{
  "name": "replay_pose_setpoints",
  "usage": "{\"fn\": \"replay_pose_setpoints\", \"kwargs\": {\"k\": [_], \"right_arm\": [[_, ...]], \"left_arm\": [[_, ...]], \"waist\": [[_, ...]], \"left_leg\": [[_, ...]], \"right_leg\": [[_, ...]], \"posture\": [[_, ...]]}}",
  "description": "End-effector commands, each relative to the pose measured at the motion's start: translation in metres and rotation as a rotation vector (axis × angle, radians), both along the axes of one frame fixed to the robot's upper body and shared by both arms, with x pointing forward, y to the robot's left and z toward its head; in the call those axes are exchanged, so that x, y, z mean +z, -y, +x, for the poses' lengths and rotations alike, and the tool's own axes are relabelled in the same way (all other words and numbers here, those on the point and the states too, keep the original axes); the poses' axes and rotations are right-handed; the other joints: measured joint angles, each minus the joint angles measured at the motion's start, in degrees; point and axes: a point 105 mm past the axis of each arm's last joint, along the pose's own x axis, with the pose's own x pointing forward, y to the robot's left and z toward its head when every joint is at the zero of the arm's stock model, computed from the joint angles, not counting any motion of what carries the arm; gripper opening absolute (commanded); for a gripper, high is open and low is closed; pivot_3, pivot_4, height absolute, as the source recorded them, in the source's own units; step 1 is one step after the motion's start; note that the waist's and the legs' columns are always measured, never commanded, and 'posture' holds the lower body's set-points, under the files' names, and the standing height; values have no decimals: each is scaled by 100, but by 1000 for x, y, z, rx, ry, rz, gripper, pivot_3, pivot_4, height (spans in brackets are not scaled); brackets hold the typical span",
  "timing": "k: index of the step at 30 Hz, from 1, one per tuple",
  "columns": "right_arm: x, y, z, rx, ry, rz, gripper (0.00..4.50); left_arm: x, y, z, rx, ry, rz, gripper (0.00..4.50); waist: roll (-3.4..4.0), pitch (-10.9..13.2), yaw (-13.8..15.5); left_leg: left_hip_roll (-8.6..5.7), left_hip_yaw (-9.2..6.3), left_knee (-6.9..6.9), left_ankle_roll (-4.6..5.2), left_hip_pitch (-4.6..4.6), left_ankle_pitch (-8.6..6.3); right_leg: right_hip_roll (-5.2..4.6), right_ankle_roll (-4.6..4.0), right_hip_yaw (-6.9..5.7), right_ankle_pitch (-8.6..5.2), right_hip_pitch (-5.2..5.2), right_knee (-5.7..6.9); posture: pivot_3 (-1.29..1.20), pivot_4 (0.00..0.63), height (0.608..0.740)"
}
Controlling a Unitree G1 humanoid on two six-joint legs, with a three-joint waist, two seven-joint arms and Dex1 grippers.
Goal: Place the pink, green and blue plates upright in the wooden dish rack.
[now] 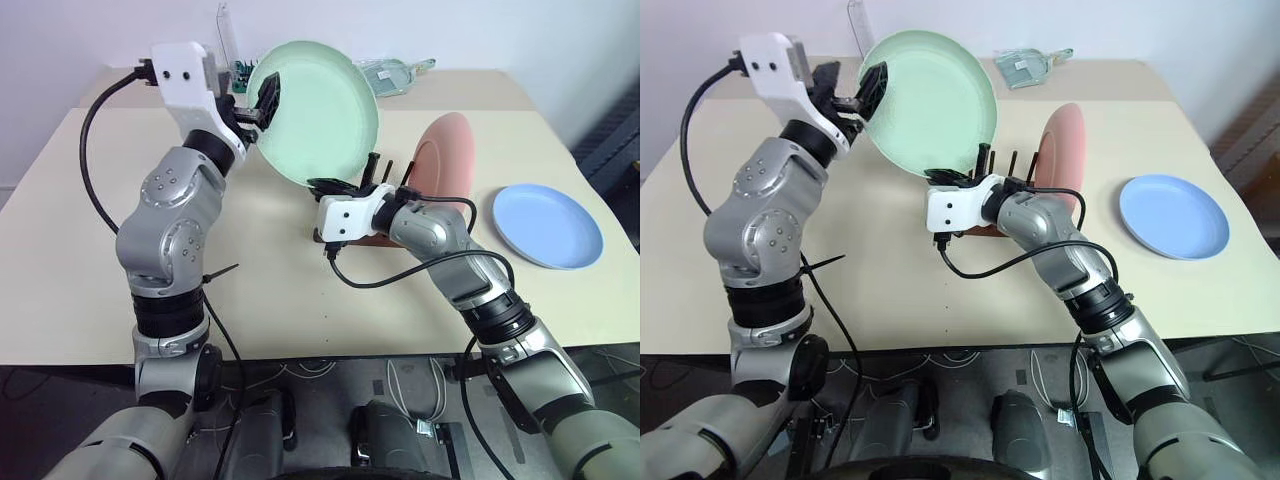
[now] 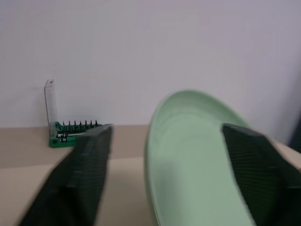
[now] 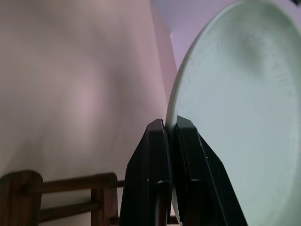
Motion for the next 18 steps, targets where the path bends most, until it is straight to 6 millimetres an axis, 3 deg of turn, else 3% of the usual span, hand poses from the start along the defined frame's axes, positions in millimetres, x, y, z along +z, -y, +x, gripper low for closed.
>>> {"fn": "replay_pose_setpoints", "kwargs": {"k": [1, 5, 8, 11, 18], "right_arm": [[20, -4, -4, 23, 71, 37, 0], [24, -2, -4, 24, 75, 57, 0], [40, 4, -7, 33, 68, 145, 0], [65, 14, -18, 82, -13, 337, 0], [103, 35, -52, 233, -278, 722, 0]], "left_arm": [[39, -25, -9, 33, 117, -213, 4436], [50, -51, -9, 74, 153, -334, 4436], [47, -78, -6, 164, 163, -257, 4436], [29, -97, -1, 185, 126, -133, 4436], [-17, -84, -4, 36, 49, 142, 4436]], "waist": [[-1, 0, 8], [-1, 0, 1], [-1, 1, -4], [1, 1, 1], [0, 1, 43]], "left_leg": [[0, -1, 1, 0, -1, 0], [0, -2, 0, 0, 0, 0], [-1, -2, 1, 1, 2, 1], [-2, -1, -1, 1, 2, 1], [-3, -4, -1, 0, -1, 0]], "right_leg": [[0, 0, 0, 0, 0, 0], [-1, 0, 0, 0, 1, -2], [1, 0, -1, 0, 3, 0], [1, 0, -1, 0, 1, 0], [1, 0, -2, 0, 4, -3]], "posture": [[0, 150, 736], [0, 150, 736], [0, 150, 736], [0, 150, 736], [0, 150, 736]]}}
